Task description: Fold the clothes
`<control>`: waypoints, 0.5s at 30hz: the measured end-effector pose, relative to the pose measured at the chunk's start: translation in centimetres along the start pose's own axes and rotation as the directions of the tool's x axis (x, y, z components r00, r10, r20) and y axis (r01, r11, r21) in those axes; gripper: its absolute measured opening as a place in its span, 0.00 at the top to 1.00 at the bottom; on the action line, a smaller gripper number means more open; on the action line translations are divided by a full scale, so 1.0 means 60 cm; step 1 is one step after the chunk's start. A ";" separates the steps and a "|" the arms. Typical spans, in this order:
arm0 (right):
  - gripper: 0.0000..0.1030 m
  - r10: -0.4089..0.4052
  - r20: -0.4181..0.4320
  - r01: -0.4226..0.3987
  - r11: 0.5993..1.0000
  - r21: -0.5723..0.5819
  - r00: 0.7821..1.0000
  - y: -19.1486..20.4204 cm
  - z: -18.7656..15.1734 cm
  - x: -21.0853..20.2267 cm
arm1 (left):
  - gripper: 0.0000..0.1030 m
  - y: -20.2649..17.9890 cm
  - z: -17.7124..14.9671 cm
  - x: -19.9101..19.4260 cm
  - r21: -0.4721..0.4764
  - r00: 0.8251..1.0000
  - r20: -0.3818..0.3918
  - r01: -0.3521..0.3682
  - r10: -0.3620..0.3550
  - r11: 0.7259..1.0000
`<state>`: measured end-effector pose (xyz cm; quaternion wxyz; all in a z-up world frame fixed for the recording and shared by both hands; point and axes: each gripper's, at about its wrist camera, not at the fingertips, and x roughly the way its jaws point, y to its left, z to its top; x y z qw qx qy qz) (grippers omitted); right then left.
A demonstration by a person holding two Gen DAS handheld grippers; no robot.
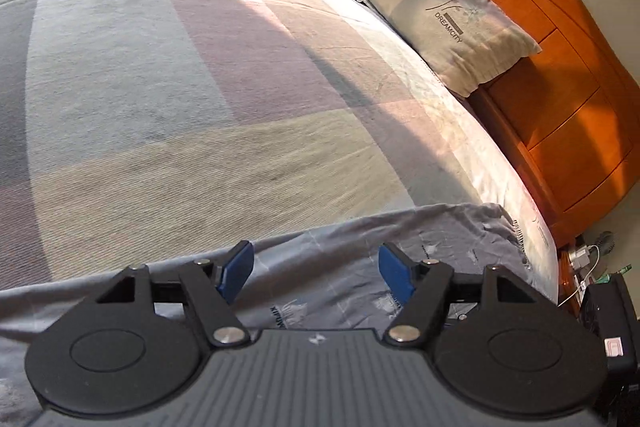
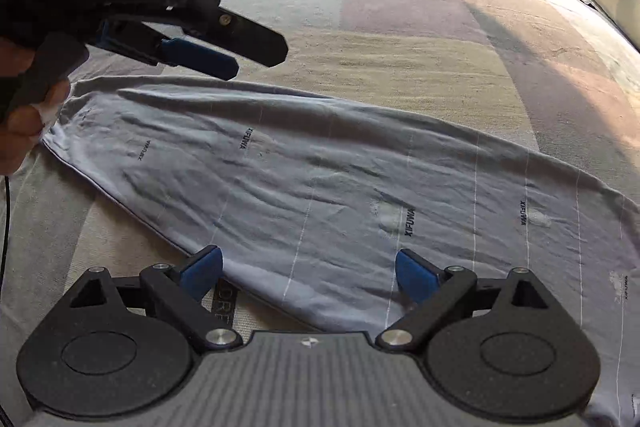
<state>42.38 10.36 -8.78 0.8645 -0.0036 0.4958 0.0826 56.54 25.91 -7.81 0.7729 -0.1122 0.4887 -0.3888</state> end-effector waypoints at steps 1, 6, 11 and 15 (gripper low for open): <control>0.07 -0.007 -0.005 0.007 1.000 -0.007 1.000 -0.002 -0.006 -0.001 | 0.33 0.001 0.001 0.006 -0.005 1.000 -0.008 0.005 -0.005 1.000; 0.07 -0.024 0.001 0.024 1.000 -0.006 1.000 -0.015 -0.006 -0.002 | 0.33 0.019 -0.005 0.015 -0.028 0.999 -0.036 -0.020 0.019 0.999; 0.07 -0.040 0.019 0.039 0.999 0.032 0.999 -0.033 0.003 0.002 | 0.31 0.054 -0.013 -0.020 -0.019 0.995 -0.038 -0.093 0.092 0.996; 0.07 -0.043 0.018 0.042 0.998 0.036 0.999 -0.042 0.004 0.003 | 0.33 0.092 -0.012 -0.081 -0.079 0.976 -0.005 -0.218 0.218 0.973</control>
